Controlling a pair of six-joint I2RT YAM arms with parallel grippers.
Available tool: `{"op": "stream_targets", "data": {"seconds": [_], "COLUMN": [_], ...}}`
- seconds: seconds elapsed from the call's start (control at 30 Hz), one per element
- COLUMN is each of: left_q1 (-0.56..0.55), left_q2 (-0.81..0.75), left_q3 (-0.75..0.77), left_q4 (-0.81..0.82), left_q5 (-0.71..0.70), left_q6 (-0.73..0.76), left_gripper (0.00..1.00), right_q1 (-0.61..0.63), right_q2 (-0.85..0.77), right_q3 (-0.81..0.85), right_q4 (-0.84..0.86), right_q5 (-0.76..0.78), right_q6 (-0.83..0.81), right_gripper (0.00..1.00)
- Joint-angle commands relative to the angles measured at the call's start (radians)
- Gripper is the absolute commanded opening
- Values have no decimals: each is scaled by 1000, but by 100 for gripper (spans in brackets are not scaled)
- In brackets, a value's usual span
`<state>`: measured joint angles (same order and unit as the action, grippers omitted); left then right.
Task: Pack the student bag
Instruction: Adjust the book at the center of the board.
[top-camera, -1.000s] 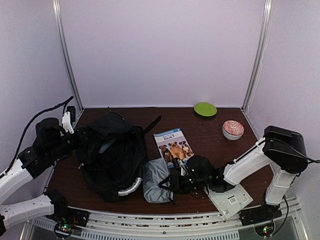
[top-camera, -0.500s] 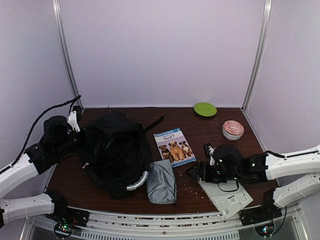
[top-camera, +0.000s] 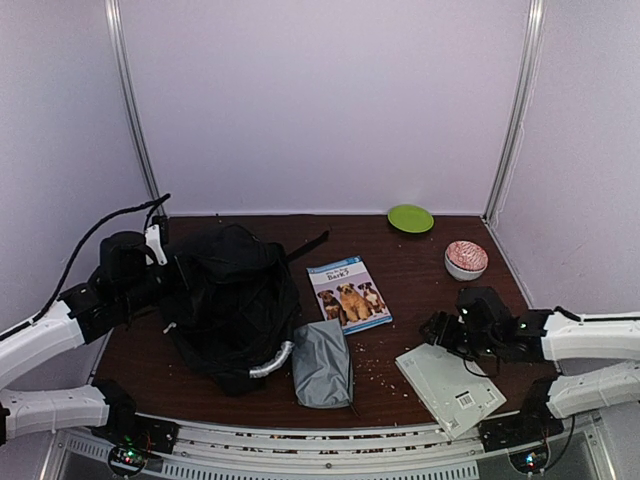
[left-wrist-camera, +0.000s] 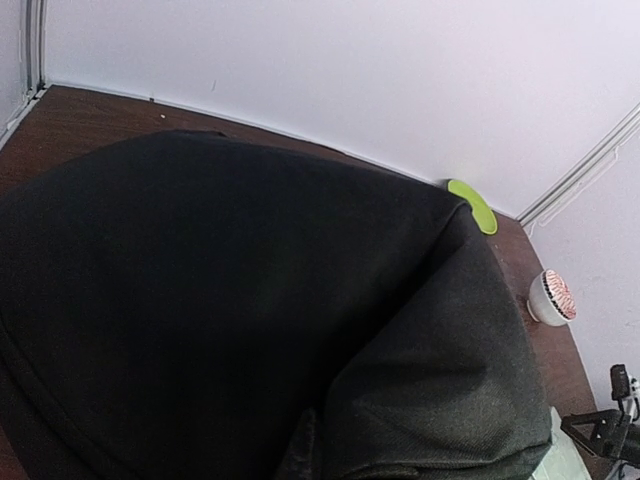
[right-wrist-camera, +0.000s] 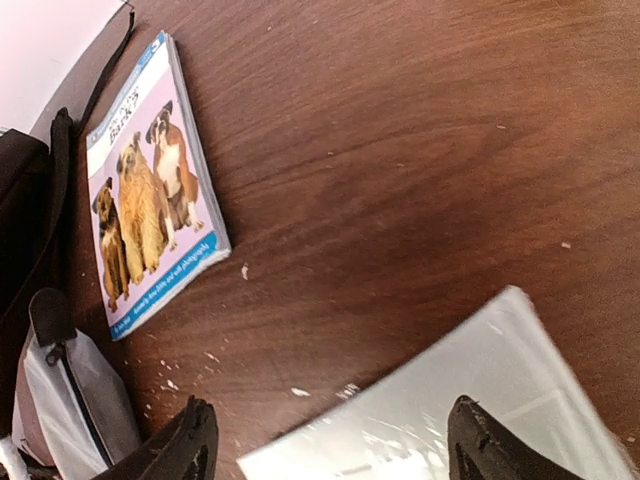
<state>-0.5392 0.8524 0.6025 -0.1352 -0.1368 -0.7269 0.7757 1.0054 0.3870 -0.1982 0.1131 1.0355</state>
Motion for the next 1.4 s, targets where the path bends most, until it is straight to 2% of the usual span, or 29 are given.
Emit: {"op": "stream_targets", "data": {"seconds": [0.0, 0.37, 0.63, 0.83, 0.97, 1.2, 1.37], "left_q1": [19, 18, 19, 19, 18, 19, 19], "left_q2": [14, -45, -39, -26, -2, 3, 1], "left_q3": [-5, -44, -43, -42, -38, -34, -31], "left_q4": [-89, -112, -111, -92, -80, -76, -79], "left_q5": [-39, -47, -46, -47, -35, -36, -40], "left_q6": [-9, -22, -13, -10, -12, -5, -5], "left_gripper": [0, 0, 0, 0, 0, 0, 0], "right_q1": [-11, -88, -98, -85, -74, -69, -67], "right_q2": [229, 616, 738, 788, 806, 730, 605], "right_q3": [174, 345, 384, 390, 395, 338, 291], "right_q4": [190, 301, 362, 368, 349, 380, 371], "right_q5": [-61, -136, -225, -272, -281, -292, -270], "right_q6": [-63, -97, -74, -55, -55, -42, -53], "right_gripper": [77, 73, 67, 47, 28, 0, 0]}}
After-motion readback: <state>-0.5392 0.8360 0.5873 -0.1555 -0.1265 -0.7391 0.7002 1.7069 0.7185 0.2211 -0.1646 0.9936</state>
